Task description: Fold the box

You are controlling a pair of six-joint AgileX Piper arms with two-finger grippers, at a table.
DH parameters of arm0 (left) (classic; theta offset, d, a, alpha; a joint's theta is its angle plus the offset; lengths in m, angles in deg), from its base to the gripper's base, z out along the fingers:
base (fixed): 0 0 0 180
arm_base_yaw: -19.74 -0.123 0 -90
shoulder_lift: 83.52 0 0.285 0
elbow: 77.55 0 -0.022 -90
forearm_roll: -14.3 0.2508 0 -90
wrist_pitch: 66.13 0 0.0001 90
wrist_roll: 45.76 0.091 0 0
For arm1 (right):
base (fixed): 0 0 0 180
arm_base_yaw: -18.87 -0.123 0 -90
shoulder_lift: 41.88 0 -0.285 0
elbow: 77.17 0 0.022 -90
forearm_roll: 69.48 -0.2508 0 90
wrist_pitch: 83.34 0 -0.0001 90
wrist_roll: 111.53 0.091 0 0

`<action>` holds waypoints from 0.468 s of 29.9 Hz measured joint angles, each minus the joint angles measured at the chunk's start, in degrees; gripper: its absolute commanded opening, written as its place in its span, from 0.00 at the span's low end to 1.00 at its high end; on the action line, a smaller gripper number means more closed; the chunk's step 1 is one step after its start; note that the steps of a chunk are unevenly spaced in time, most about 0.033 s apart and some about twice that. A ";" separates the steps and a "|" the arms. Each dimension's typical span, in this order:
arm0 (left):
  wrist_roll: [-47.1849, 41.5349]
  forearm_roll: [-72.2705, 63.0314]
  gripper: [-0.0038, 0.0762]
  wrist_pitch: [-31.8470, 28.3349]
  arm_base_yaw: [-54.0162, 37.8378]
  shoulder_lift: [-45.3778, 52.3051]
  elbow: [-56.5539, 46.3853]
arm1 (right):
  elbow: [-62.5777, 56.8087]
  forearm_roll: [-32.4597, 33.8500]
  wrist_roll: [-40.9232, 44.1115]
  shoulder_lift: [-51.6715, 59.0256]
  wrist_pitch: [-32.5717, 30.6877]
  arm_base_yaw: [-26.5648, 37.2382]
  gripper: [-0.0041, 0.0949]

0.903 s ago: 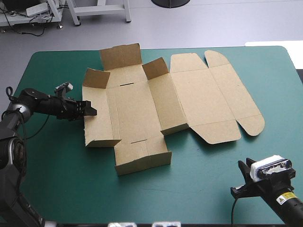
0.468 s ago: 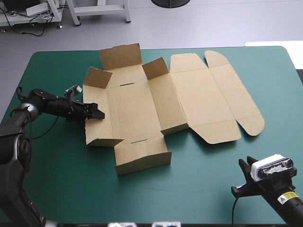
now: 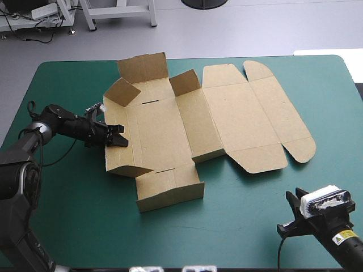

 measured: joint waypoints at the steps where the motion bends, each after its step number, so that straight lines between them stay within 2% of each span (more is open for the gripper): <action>1: -0.05 0.78 0.04 0.09 0.00 0.42 0.00 | 0.00 0.00 0.00 0.00 0.00 0.00 0.28; 7: 2.15 3.92 0.04 -0.52 0.00 4.05 -0.05 | 0.00 -0.24 0.00 0.00 0.00 0.00 0.28; 14: 10.51 4.12 0.04 -3.02 0.00 12.43 -0.10 | 0.00 -0.67 0.00 0.00 0.15 0.00 0.28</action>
